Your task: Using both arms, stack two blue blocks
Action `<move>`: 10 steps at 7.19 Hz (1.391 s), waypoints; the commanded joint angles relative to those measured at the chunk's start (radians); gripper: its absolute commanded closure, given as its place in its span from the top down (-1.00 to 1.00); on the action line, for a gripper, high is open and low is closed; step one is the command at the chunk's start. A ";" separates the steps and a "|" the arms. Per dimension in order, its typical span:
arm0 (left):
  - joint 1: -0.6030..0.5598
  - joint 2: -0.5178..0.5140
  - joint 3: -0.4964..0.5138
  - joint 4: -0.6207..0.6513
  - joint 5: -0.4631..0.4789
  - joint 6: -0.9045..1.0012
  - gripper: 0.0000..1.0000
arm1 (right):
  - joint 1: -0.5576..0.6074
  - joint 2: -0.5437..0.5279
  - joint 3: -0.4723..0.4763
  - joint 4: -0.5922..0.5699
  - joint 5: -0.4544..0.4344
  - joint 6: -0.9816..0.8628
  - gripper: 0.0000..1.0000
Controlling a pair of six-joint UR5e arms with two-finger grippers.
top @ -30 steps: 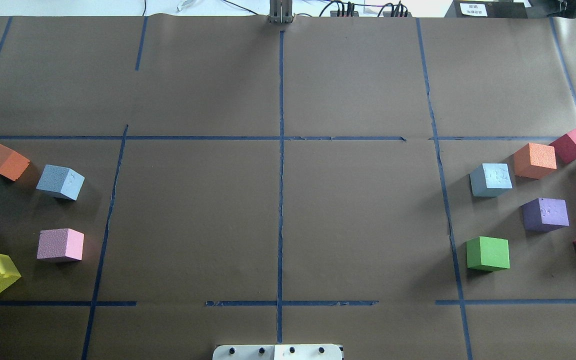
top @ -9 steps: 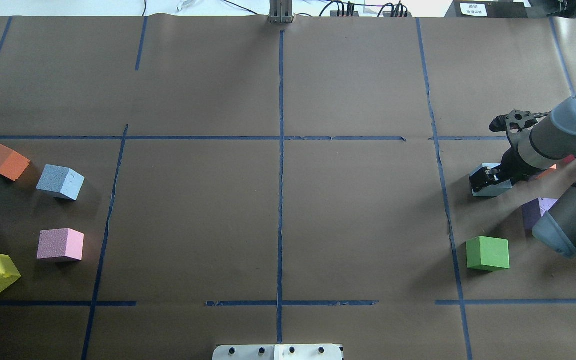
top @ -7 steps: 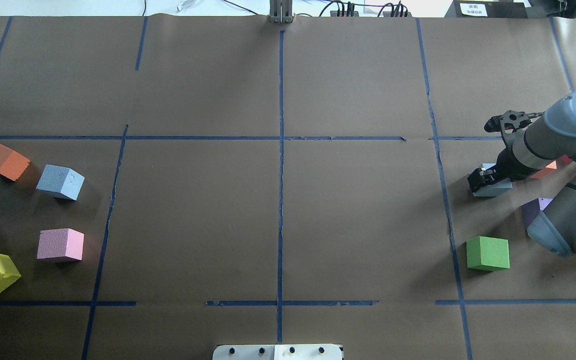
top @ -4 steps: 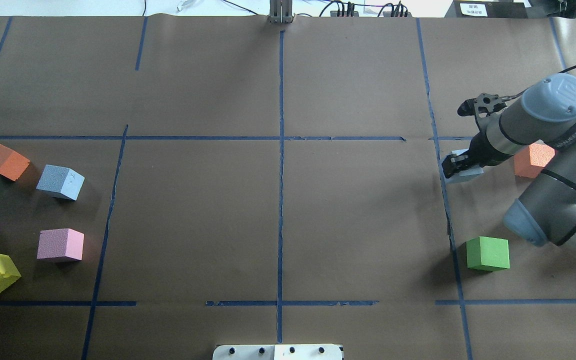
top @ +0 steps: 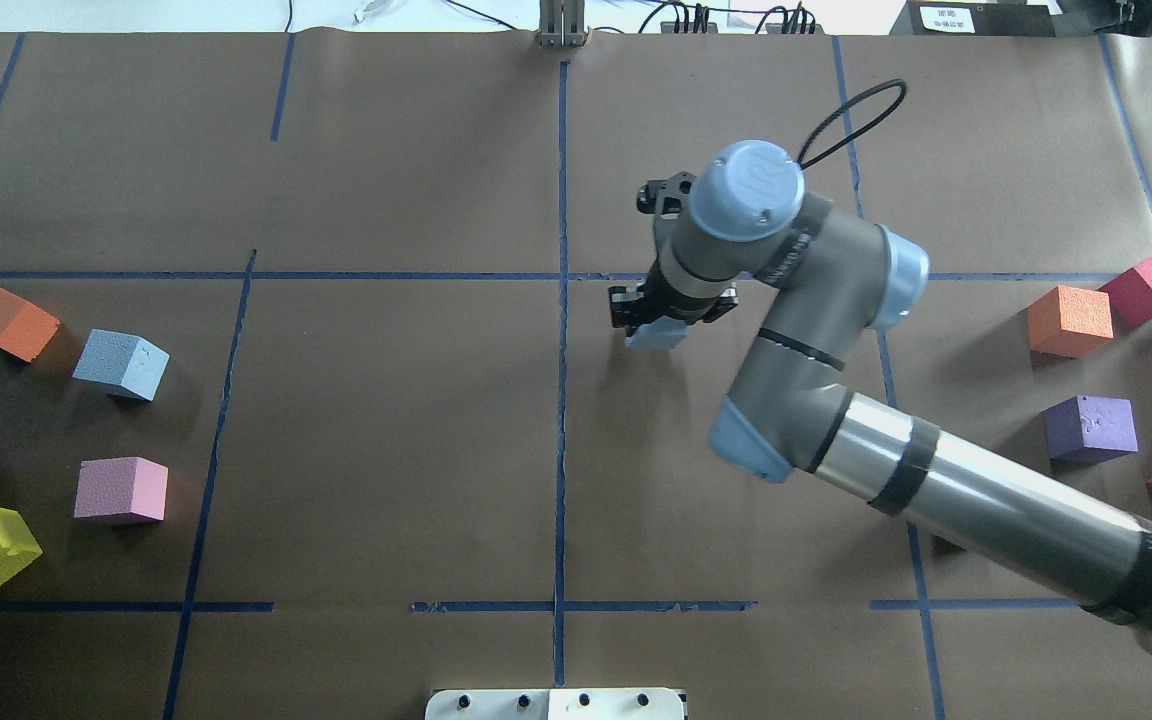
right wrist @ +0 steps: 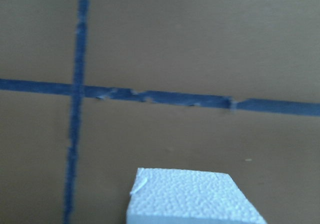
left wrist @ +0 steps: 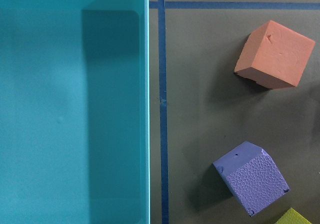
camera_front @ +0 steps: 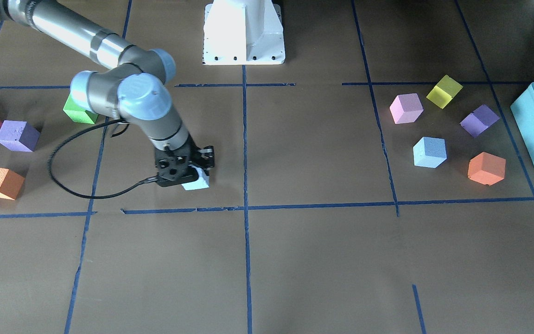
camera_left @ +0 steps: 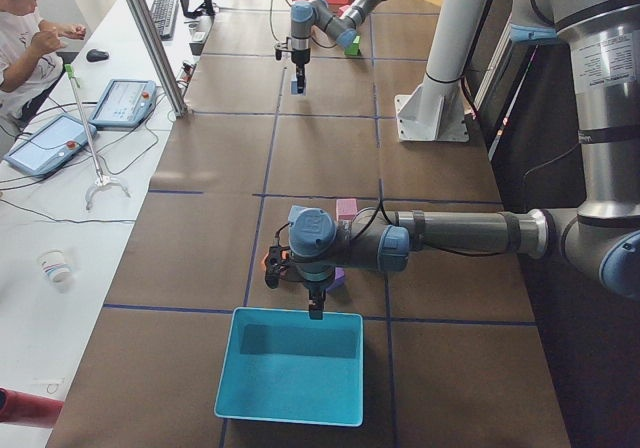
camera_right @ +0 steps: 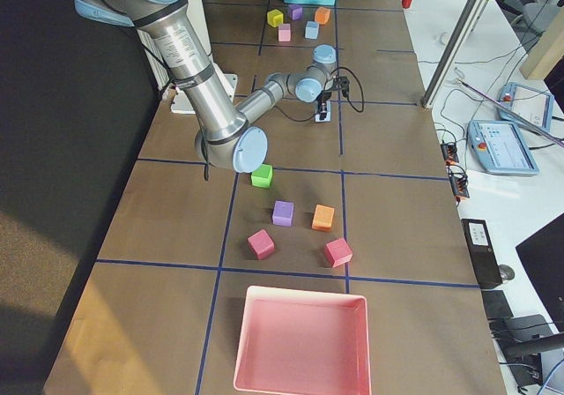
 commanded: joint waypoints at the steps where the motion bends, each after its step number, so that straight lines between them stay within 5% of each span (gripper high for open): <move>1: 0.000 0.000 0.001 0.000 0.000 0.000 1.00 | -0.083 0.178 -0.099 -0.128 -0.076 0.133 -0.68; 2: 0.001 0.000 0.003 0.002 0.000 0.000 1.00 | -0.091 0.179 -0.107 -0.128 -0.078 0.133 -0.54; 4: 0.001 0.002 0.003 0.000 0.000 0.000 1.00 | -0.125 0.176 -0.119 -0.126 -0.151 0.132 0.85; 7: 0.001 0.000 -0.005 -0.001 0.000 0.000 1.00 | -0.097 0.187 -0.113 -0.128 -0.133 0.123 0.98; 9: 0.003 0.000 -0.005 -0.015 0.015 0.014 1.00 | 0.049 0.182 -0.101 -0.145 0.049 0.057 0.98; 10: 0.005 -0.015 -0.003 -0.017 0.014 0.012 1.00 | 0.146 0.174 -0.073 -0.240 0.117 -0.085 0.98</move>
